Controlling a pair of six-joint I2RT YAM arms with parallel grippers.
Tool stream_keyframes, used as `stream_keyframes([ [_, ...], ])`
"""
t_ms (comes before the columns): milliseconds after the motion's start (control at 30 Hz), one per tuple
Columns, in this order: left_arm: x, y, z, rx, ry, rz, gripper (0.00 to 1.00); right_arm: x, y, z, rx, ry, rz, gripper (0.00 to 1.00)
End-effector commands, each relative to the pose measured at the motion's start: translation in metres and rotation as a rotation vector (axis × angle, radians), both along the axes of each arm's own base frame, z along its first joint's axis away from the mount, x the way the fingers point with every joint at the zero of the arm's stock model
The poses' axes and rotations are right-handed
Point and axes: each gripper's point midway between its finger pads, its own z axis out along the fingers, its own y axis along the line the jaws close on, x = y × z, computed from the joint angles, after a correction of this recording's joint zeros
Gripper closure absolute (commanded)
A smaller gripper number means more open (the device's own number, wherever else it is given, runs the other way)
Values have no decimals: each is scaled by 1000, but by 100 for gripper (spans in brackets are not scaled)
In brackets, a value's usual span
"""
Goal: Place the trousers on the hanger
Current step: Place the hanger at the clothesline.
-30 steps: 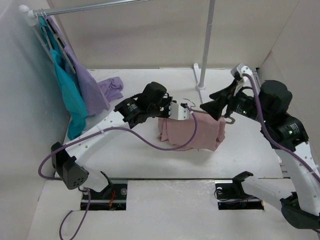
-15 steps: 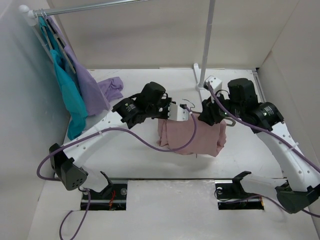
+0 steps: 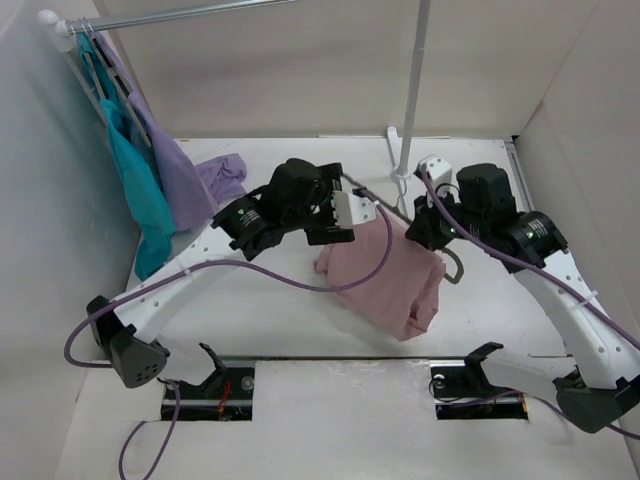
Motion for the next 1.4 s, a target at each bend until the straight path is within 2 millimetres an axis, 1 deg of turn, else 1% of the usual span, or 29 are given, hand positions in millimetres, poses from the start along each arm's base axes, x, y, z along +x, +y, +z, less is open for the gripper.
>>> stream_keyframes([
  [0, -6, 6, 52, -216, -18, 108, 0, 43, -16, 66, 93, -201, -206, 100],
  [67, 0, 19, 54, -290, 31, 233, 0, 51, -17, 78, 94, -225, -228, 100],
  [100, 1, 26, 63, -334, 37, 272, 0, 55, -20, 94, 107, -257, -248, 100],
  [133, 4, 32, 63, -358, 54, 314, 0, 63, -17, 94, 103, -251, -248, 100],
  [167, 6, 44, 74, -424, 59, 387, 0, 68, -16, 99, 103, -259, -256, 100],
  [200, 5, 48, 77, -448, 63, 413, 0, 73, -17, 118, 124, -294, -266, 100],
  [233, 6, 56, 79, -464, 65, 447, 0, 85, -11, 116, 109, -286, -252, 100],
  [267, 4, 67, 88, -497, 52, 475, 0, 91, -8, 123, 106, -302, -246, 100],
  [367, -3, 79, 77, -516, 91, 516, 0, 123, 0, 156, 134, -359, -255, 100],
  [400, -5, 91, 80, -537, 82, 542, 0, 131, 1, 166, 146, -377, -257, 100],
  [433, -5, 96, 65, -512, 96, 557, 0, 136, -3, 198, 177, -448, -266, 100],
  [467, -7, 101, 59, -524, 112, 578, 0, 156, 6, 191, 168, -433, -265, 100],
  [500, -12, 109, 56, -530, 116, 592, 0, 161, 10, 199, 182, -448, -256, 100],
  [533, -13, 113, 39, -502, 133, 609, 0, 170, 10, 210, 197, -480, -265, 100],
  [567, -14, 118, 33, -507, 148, 625, 0, 182, 15, 228, 230, -535, -266, 100],
  [633, -18, 122, 21, -512, 175, 636, 0, 197, 17, 244, 256, -610, -283, 100],
  [667, -21, 124, 12, -507, 190, 645, 0, 205, 15, 267, 303, -697, -294, 100],
  [767, -21, 129, 0, -497, 210, 666, 0, 229, 10, 287, 355, -785, -363, 100],
  [800, -21, 133, 3, -508, 200, 674, 0, 230, 4, 307, 398, -838, -377, 100],
  [833, -22, 134, 4, -517, 194, 671, 0, 246, 8, 300, 407, -829, -376, 100],
  [867, -21, 135, 4, -519, 197, 672, 0, 249, 12, 304, 431, -842, -368, 100],
  [900, -22, 139, 1, -518, 196, 682, 0, 248, 15, 321, 481, -895, -350, 100],
  [933, -22, 139, -4, -508, 203, 685, 0, 261, 16, 317, 506, -890, -361, 100],
  [1000, -23, 143, -3, -522, 192, 691, 0, 268, 20, 329, 584, -922, -361, 100],
  [1033, -23, 143, -3, -522, 192, 692, 0, 261, 13, 344, 601, -960, -366, 100],
  [1067, -23, 143, -8, -512, 199, 695, 0, 273, 18, 334, 619, -932, -369, 100],
  [1100, -22, 146, -3, -530, 184, 698, 0, 275, 19, 336, 636, -936, -369, 100],
  [1133, -22, 146, -7, -522, 190, 701, 0, 275, 13, 342, 652, -956, -376, 100],
  [1367, -19, 153, -5, -531, 165, 718, 0, 324, 20, 304, 726, -891, -412, 100],
])
